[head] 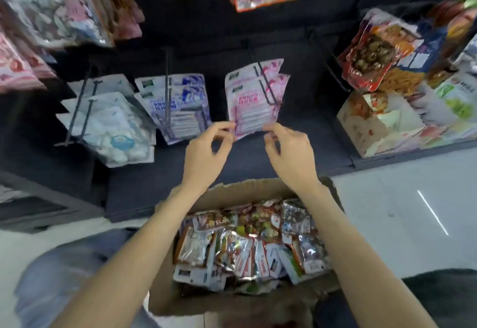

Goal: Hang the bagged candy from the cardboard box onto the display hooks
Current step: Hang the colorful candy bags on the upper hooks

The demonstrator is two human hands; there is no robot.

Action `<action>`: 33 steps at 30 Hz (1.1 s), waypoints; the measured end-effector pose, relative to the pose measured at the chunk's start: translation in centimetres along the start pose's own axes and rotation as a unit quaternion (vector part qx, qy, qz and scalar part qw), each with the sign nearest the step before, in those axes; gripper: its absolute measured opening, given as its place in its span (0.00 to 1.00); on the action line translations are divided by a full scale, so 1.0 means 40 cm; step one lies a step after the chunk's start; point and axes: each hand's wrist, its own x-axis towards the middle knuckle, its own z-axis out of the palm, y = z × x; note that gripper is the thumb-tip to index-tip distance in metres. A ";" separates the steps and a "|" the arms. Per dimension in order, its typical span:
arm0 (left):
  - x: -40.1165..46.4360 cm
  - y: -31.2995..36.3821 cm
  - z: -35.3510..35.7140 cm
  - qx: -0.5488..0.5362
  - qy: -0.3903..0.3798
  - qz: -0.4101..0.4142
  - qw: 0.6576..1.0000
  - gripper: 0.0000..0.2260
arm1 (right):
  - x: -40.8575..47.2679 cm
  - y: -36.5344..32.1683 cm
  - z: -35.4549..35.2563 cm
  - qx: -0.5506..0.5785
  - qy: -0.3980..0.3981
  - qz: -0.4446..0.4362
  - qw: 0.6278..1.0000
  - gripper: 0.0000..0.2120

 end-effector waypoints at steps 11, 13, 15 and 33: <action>-0.458 -0.388 0.155 0.193 -0.327 -0.259 0.888 0.16 | -0.479 0.250 0.267 -0.125 -0.522 0.333 0.775 0.19; -0.486 -0.423 0.175 0.211 -0.368 -0.288 0.859 0.20 | -0.532 0.277 0.276 -0.128 -0.521 0.374 0.756 0.25; -0.492 -0.451 0.199 0.224 -0.403 -0.273 0.844 0.23 | -0.553 0.295 0.295 -0.127 -0.517 0.368 0.762 0.27; -0.522 -0.563 0.345 0.431 -0.525 -0.051 0.732 0.38 | -0.613 0.140 0.504 0.028 -0.405 0.594 0.694 0.47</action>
